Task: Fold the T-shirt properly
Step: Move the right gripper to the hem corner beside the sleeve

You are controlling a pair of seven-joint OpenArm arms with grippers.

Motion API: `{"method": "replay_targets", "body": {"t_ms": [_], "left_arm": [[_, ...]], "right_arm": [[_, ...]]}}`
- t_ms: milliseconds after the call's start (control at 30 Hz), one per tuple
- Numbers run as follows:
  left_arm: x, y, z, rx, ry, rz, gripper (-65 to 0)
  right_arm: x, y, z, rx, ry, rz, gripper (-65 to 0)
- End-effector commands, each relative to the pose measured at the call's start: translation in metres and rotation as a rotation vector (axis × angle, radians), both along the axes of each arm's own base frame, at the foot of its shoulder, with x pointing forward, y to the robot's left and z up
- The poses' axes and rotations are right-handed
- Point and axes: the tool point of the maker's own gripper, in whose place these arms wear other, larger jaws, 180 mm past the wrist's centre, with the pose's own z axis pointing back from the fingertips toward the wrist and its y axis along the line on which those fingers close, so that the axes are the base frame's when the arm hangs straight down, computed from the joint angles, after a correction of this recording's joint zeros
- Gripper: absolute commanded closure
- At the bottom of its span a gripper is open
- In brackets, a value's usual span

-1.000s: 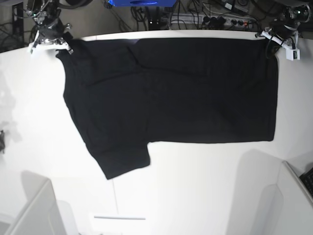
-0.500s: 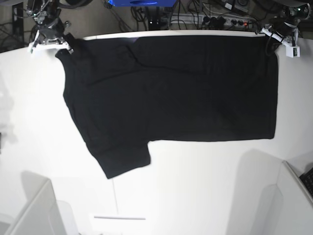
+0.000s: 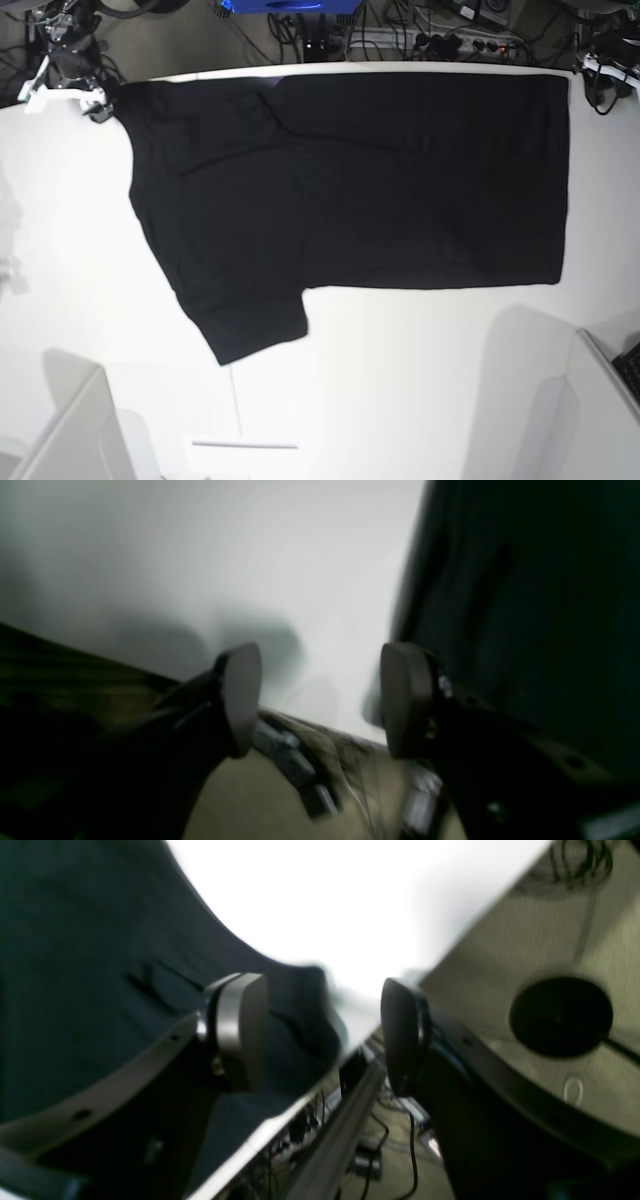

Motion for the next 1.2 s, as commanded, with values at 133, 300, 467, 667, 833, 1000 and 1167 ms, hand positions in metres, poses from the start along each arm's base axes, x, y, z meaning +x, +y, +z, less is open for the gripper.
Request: {"method": "replay_targets", "body": {"t_ms": [133,300,467,667,833,1000,1167], "left_arm": [[0.033,-0.007,0.053,0.129,-0.112,-0.102,-36.4],[0.058,-0.021,0.065,0.147,-0.162,-0.16,-16.8],[0.068,-0.03,0.063,0.131,-0.174,-0.189,0.0],[0.071,-0.032,0.063,0.131,-0.178,-0.196,0.0],[0.07,-0.03,0.064,0.133,-0.179,-0.192,0.0],[0.068,-0.03,0.063,0.134,-0.173,-0.191,0.0],[0.066,-0.029,0.062,0.134,-0.166,-0.189,0.0]], "right_arm": [[0.038,0.013,0.026,-0.021,-0.109,0.083,-34.7],[0.087,0.059,0.037,0.009,-0.184,0.275,-34.2],[0.142,0.083,0.067,0.006,-0.313,0.37,-34.1],[0.194,0.099,0.06,0.046,-0.315,0.437,-34.1],[0.23,0.091,0.041,0.09,-0.266,0.404,-34.5],[0.272,0.075,0.046,0.084,-0.265,0.387,-34.8],[0.31,0.079,0.048,0.025,-0.214,0.469,-38.6]]}}
